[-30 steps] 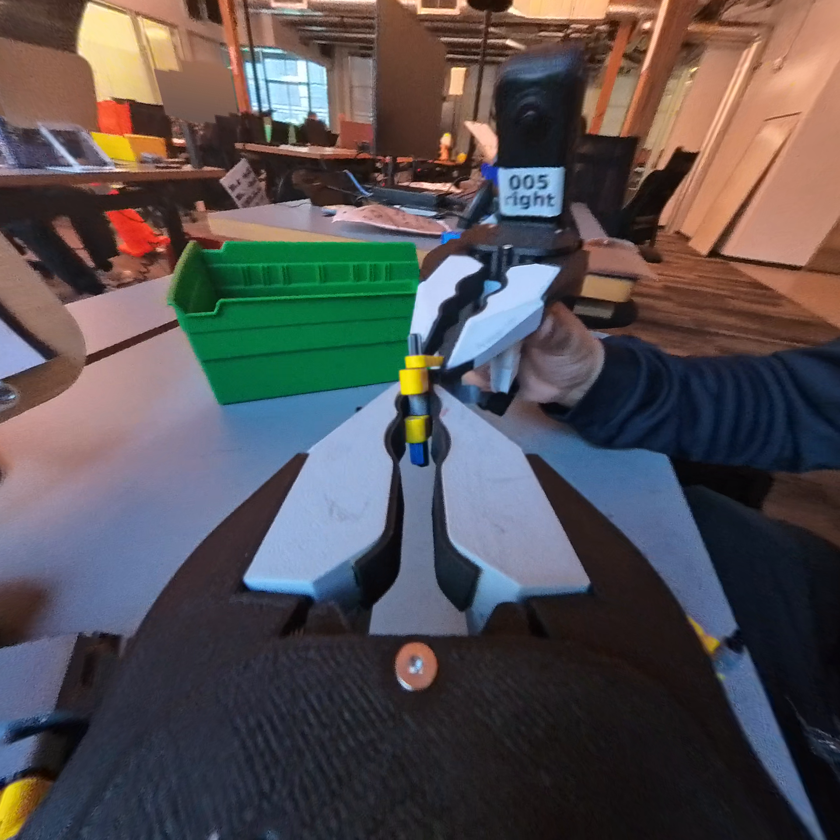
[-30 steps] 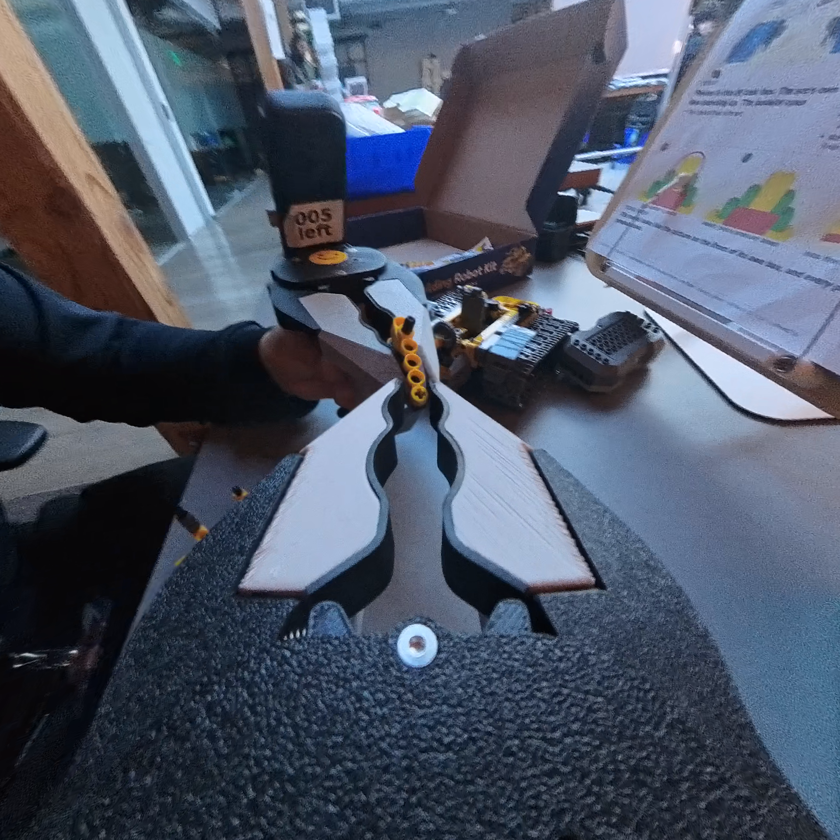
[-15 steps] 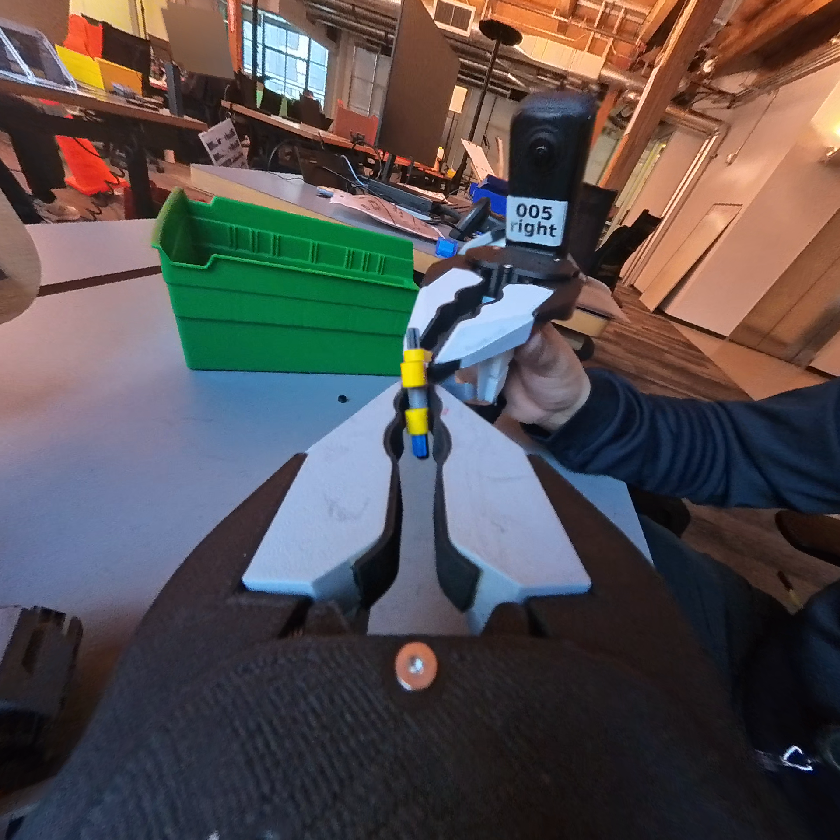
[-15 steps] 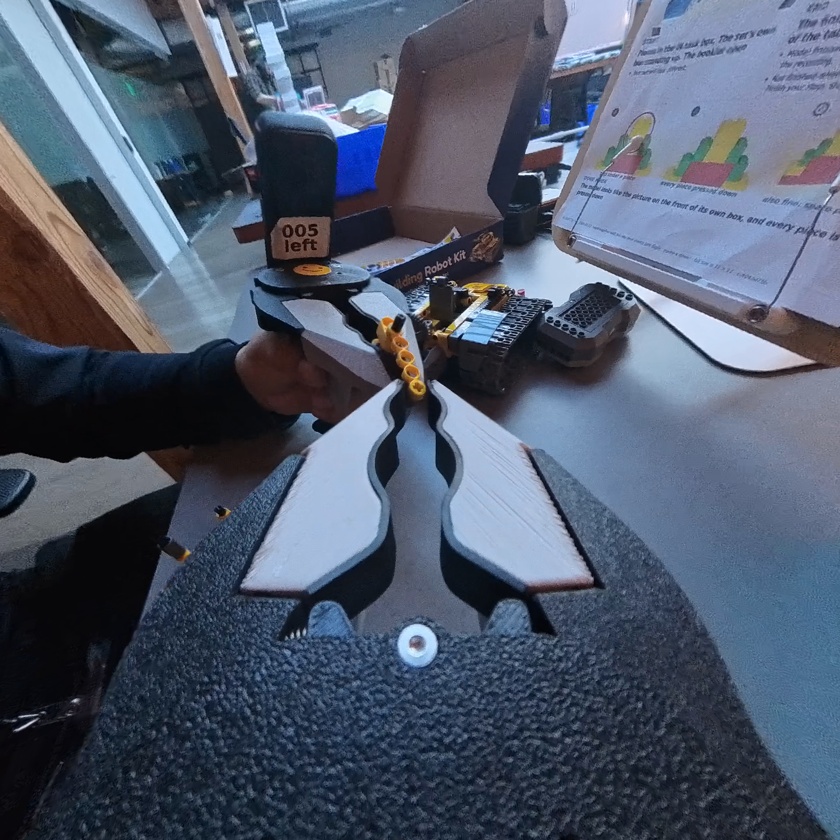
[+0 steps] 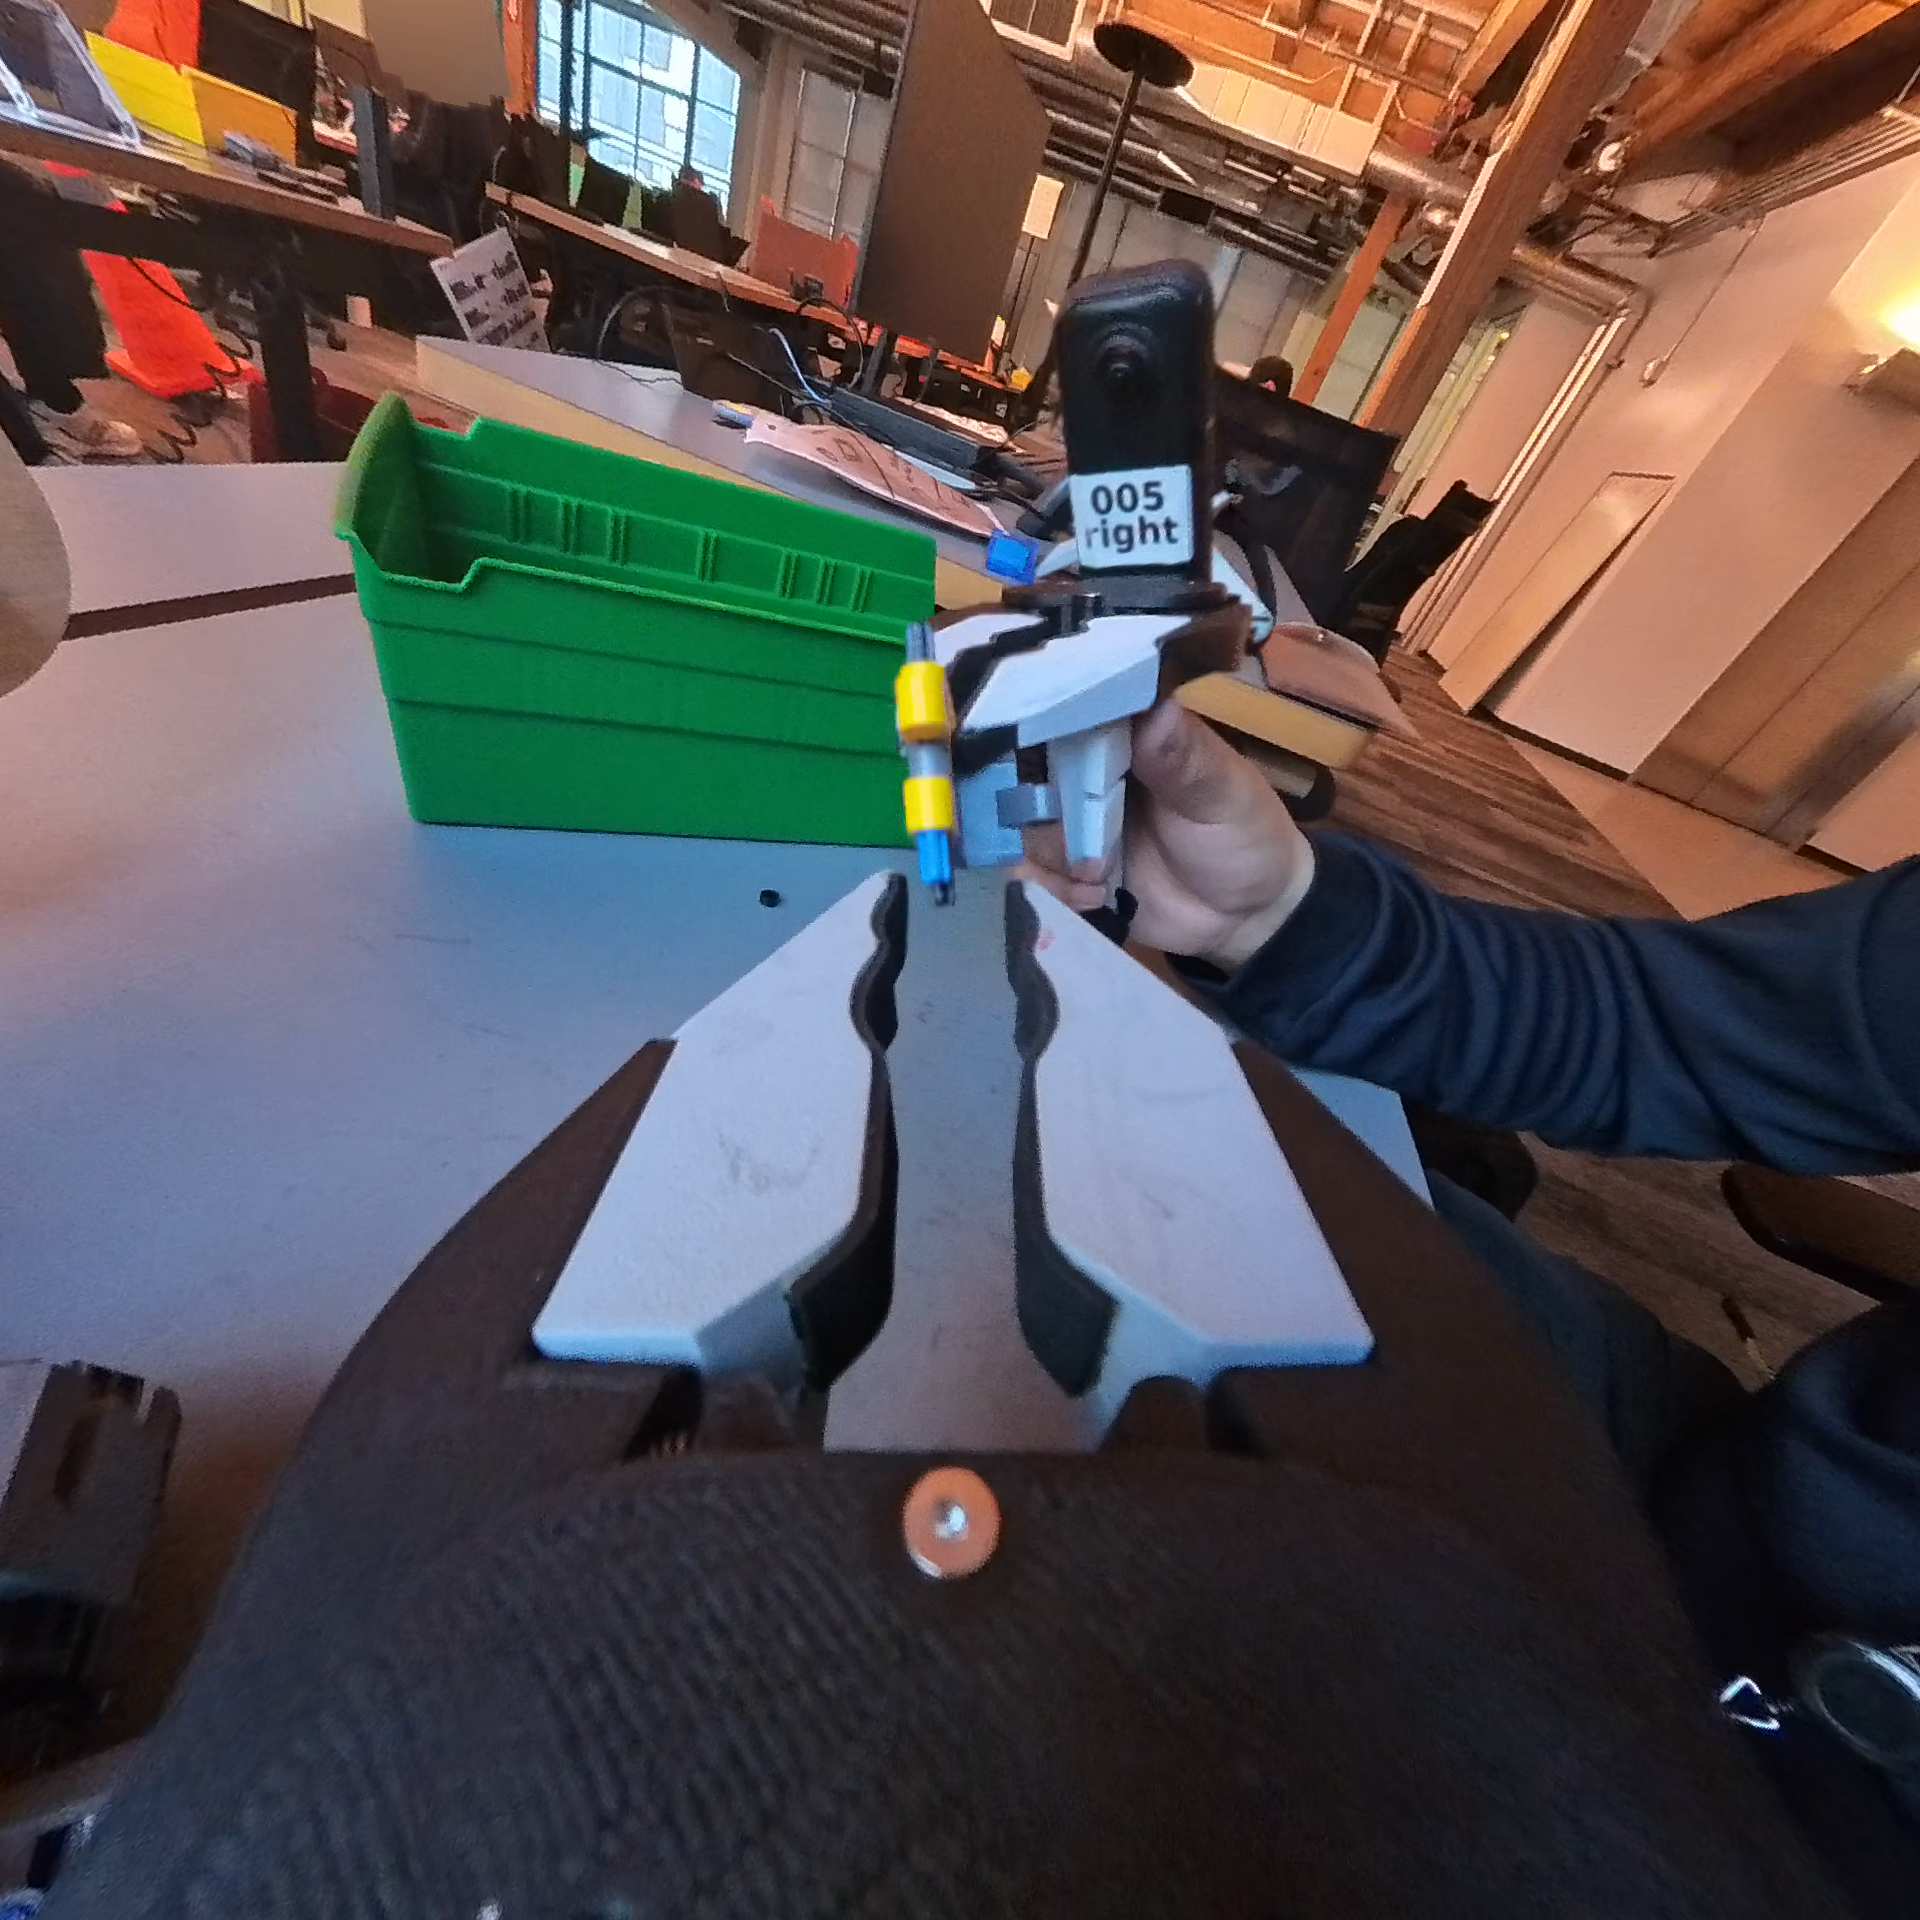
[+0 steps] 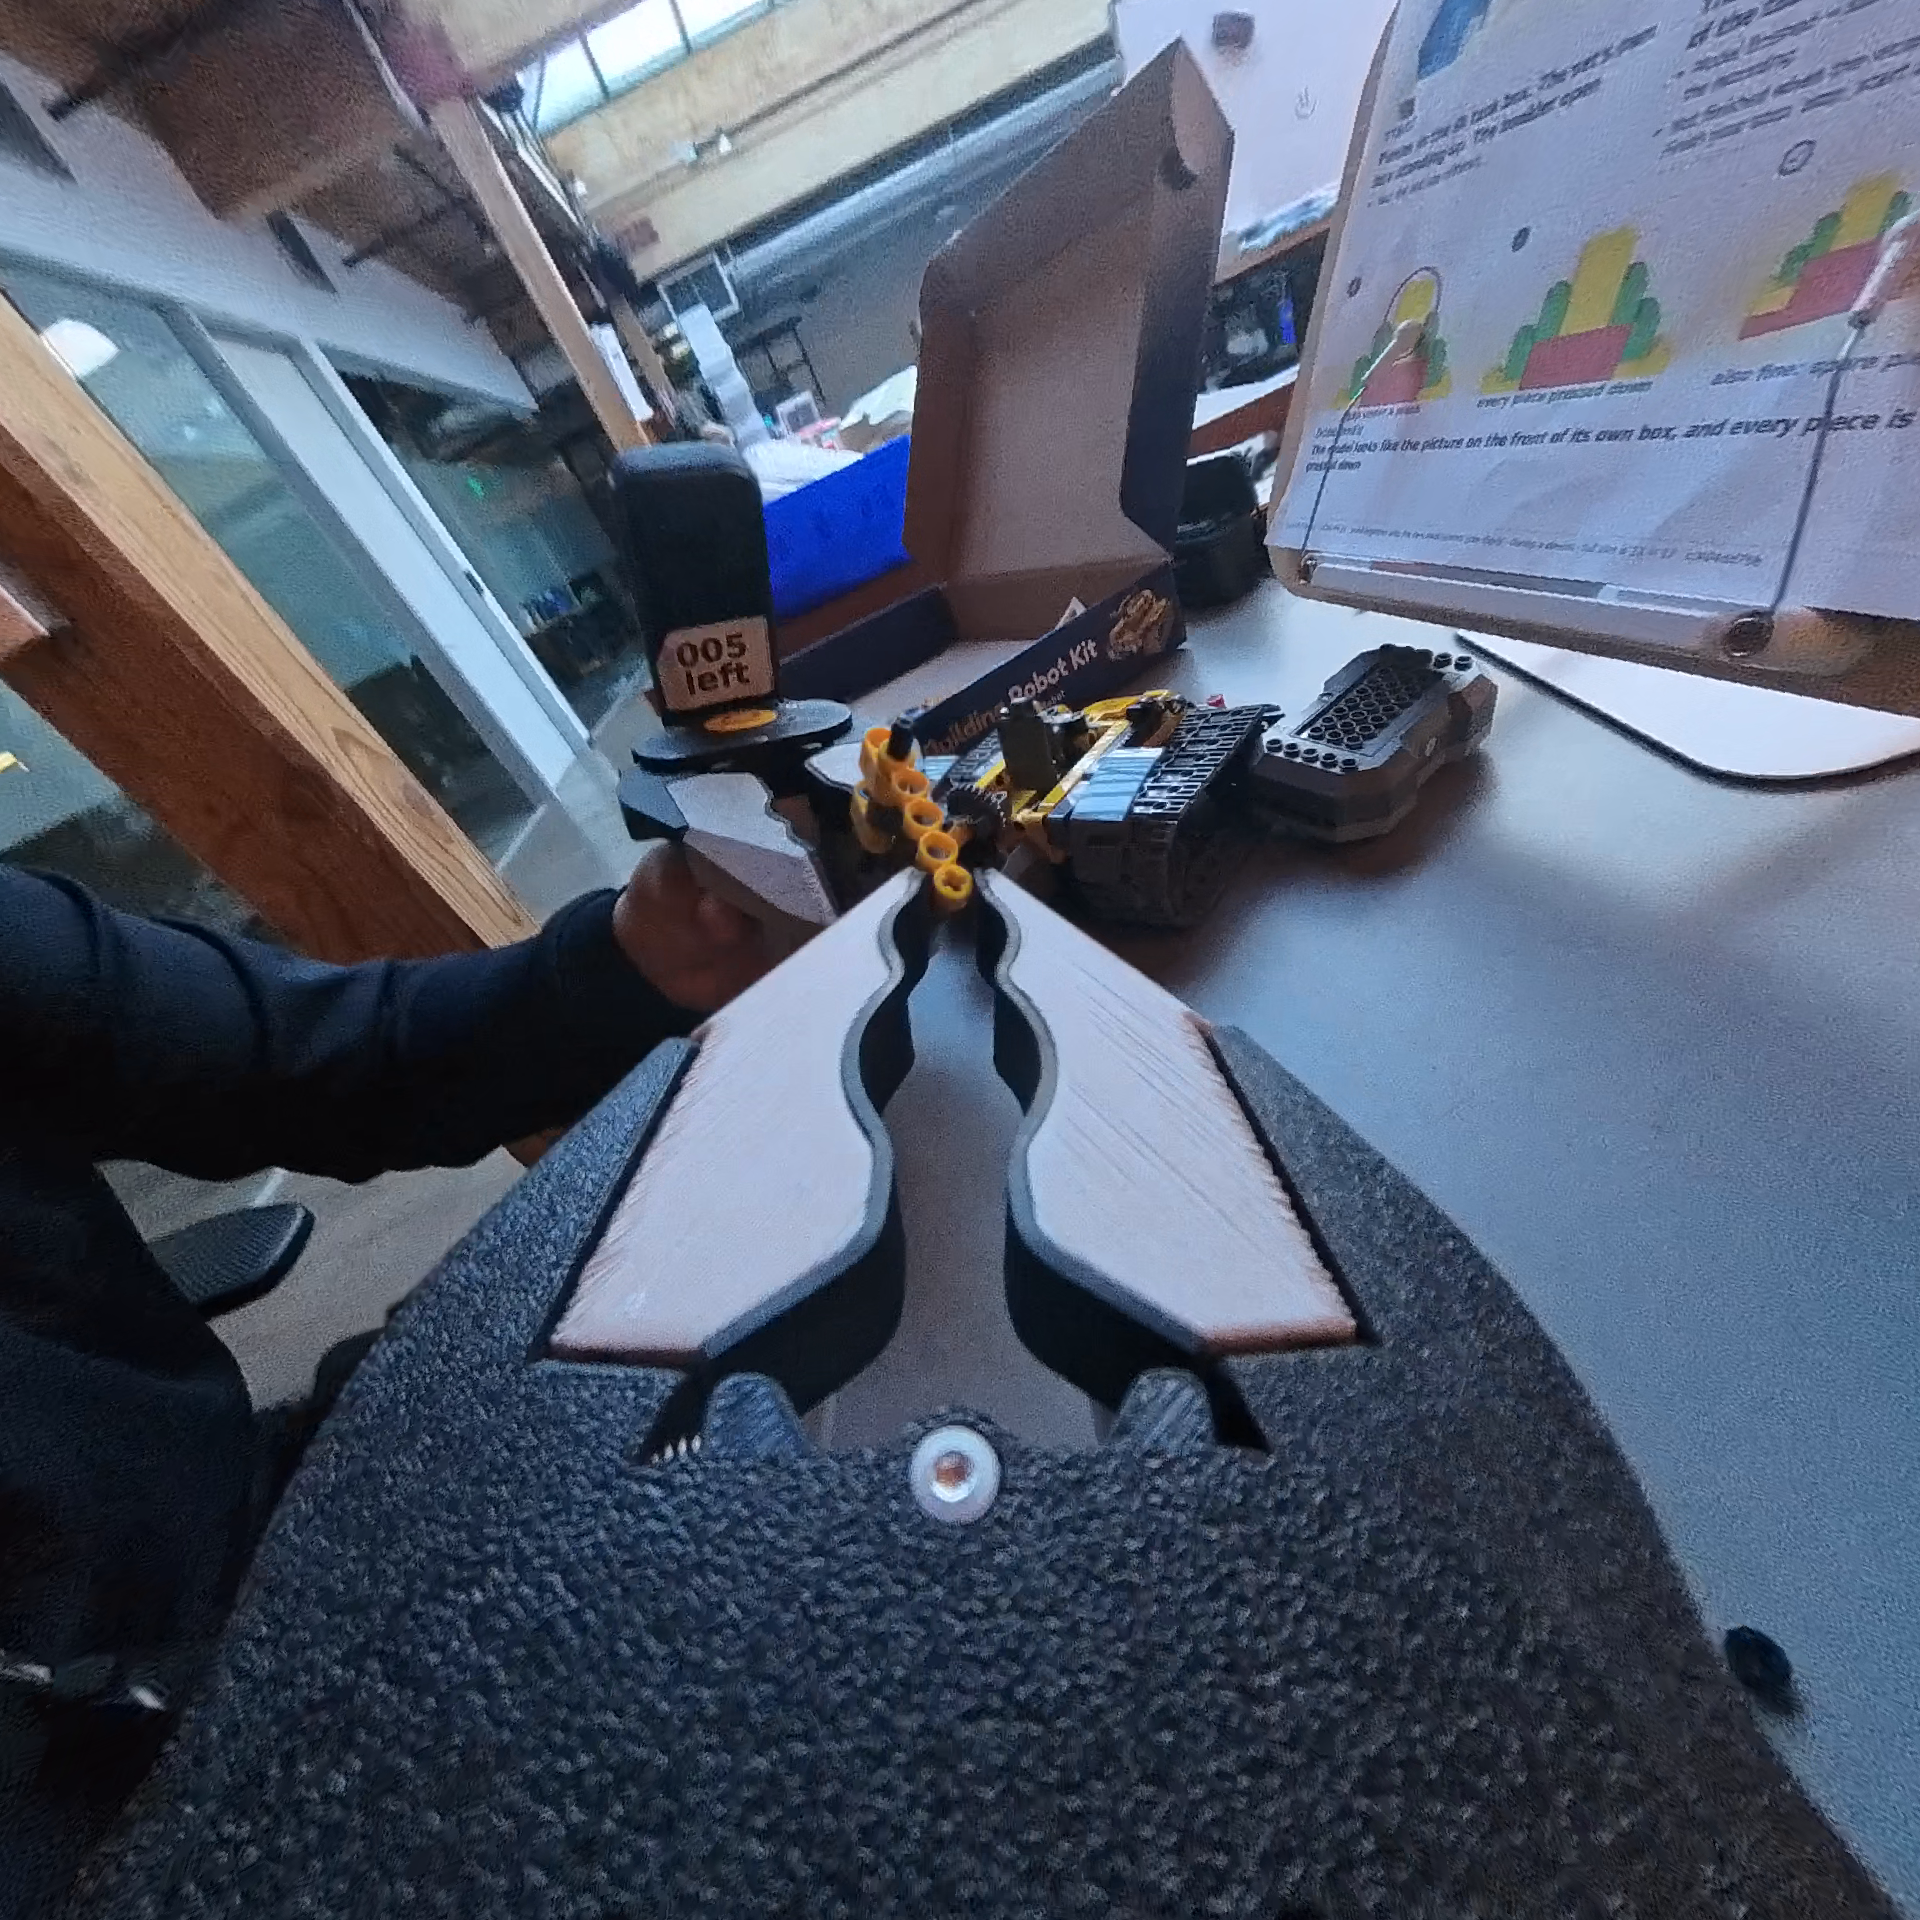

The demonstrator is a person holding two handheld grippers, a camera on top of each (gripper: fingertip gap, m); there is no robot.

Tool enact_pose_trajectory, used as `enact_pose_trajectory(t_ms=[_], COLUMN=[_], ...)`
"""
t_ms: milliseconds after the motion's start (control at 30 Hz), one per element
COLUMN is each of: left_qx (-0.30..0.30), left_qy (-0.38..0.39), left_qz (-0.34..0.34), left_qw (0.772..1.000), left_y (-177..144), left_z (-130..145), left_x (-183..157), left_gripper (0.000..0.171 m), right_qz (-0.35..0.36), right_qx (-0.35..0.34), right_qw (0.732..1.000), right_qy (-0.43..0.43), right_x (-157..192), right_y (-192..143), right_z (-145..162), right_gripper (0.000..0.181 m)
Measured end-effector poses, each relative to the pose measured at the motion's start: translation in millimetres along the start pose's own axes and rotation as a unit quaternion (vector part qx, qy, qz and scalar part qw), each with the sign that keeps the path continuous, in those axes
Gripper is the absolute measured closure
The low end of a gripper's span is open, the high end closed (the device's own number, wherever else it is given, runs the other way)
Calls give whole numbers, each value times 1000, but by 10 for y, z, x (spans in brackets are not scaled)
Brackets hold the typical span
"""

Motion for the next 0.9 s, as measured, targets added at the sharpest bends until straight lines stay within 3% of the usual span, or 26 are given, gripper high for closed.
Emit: enact_pose_trajectory(t_ms=[333, 600, 633, 733, 833, 900], left_qx=[-12, -15, -12, -5, 6, 14], left_qy=[17, 20, 22, 31, 34, 39], left_qz=[-46, -24, -19, 0, 29, 41], left_qw=[999, 999, 1000, 1000, 999, 998], left_y=[-76, -98, -95, -71, -19, 17], left_z=[-42, -42, -41, -38, -21, -4], left_x=[43, 36, 28, -16, -72, -108], left_gripper=[160, 168, 168, 169, 169, 169], right_qz=[3, 33, 31, 14, -14, -31], right_qx=[-3, 30, 30, 24, 41, 68], right_qw=[1000, 998, 998, 996, 993, 991], right_qy=[17, -38, -46, -81, -108, -110], right_x=[-54, -1, 9, 83, 170, 197], right_y=[-25, 1, -3, -7, 29, 88], right_z=[3, 12, 4, -42, -30, 23], right_gripper=[177, 176, 174, 143, 135, 139])
Point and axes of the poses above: each gripper's, where its closed fingertips meet, y out along the fingers, z out of its underside, x = y × z across the jaws, the point moved 10 cm from there along -y, back along the fingers, and after that the axes turned 5 degrees about y, right-handed, at the moved point
